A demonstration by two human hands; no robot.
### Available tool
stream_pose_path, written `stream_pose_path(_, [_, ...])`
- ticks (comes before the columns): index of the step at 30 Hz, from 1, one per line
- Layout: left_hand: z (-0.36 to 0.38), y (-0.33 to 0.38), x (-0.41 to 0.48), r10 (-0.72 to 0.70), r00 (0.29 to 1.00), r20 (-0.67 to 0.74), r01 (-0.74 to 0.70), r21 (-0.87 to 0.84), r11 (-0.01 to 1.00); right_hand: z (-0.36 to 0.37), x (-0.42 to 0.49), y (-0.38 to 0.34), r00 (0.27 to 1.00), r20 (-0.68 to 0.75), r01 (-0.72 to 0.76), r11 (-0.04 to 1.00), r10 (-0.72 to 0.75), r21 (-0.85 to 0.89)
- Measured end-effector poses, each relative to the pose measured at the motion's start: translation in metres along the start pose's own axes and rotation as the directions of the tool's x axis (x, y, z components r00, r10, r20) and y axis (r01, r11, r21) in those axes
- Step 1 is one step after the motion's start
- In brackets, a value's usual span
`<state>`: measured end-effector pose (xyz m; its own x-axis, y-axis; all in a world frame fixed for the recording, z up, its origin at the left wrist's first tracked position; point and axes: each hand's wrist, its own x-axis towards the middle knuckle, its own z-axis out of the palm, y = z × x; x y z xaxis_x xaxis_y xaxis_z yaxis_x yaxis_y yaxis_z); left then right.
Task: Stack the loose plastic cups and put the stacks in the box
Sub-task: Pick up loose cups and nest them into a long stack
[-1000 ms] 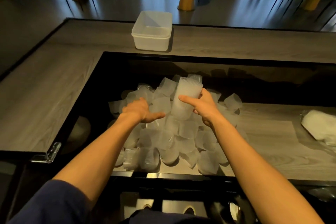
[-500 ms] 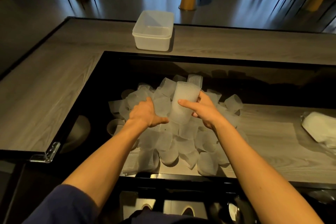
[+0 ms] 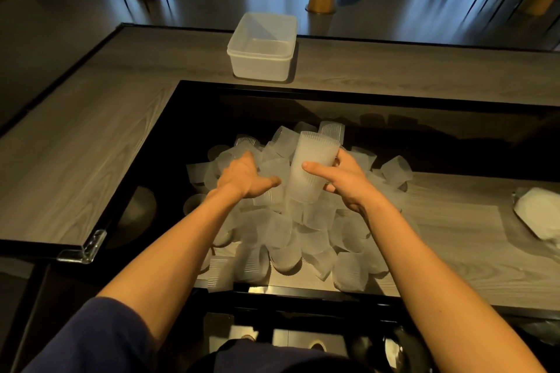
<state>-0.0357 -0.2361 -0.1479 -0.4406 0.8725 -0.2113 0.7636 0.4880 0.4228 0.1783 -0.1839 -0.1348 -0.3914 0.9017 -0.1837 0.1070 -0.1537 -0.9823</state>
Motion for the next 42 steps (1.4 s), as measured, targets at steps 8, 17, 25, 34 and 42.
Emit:
stream_pose_path(8, [-0.049, 0.007, 0.019, -0.1, 0.995, -0.002, 0.087, -0.472, 0.877, -0.007, 0.003, -0.006, 0.997, 0.064, 0.043, 0.985, -0.033, -0.165])
stream_pose_path(17, [-0.064, 0.025, 0.022, 0.031, 1.0, 0.003, -0.019, -0.739, 0.674, 0.011, 0.004, -0.013, 0.987, 0.145, 0.124, 0.907, -0.071, -0.402])
stream_pose_path(25, [-0.055, 0.027, 0.014, 0.058, 0.997, -0.046, -0.073, -0.723, 0.687, 0.011, 0.002, -0.011, 0.988, 0.111, 0.147, 0.833, -0.104, -0.534])
stream_pose_path(34, [-0.049, 0.036, 0.006, 0.106, 0.991, -0.081, -0.131, -0.72, 0.681, 0.015, 0.002, -0.009, 0.987, 0.111, 0.163, 0.788, -0.12, -0.594])
stream_pose_path(42, [-0.036, 0.034, -0.004, 0.13, 0.991, -0.023, -0.108, -0.712, 0.694, 0.016, 0.0, -0.01, 0.989, 0.081, 0.147, 0.849, -0.123, -0.507])
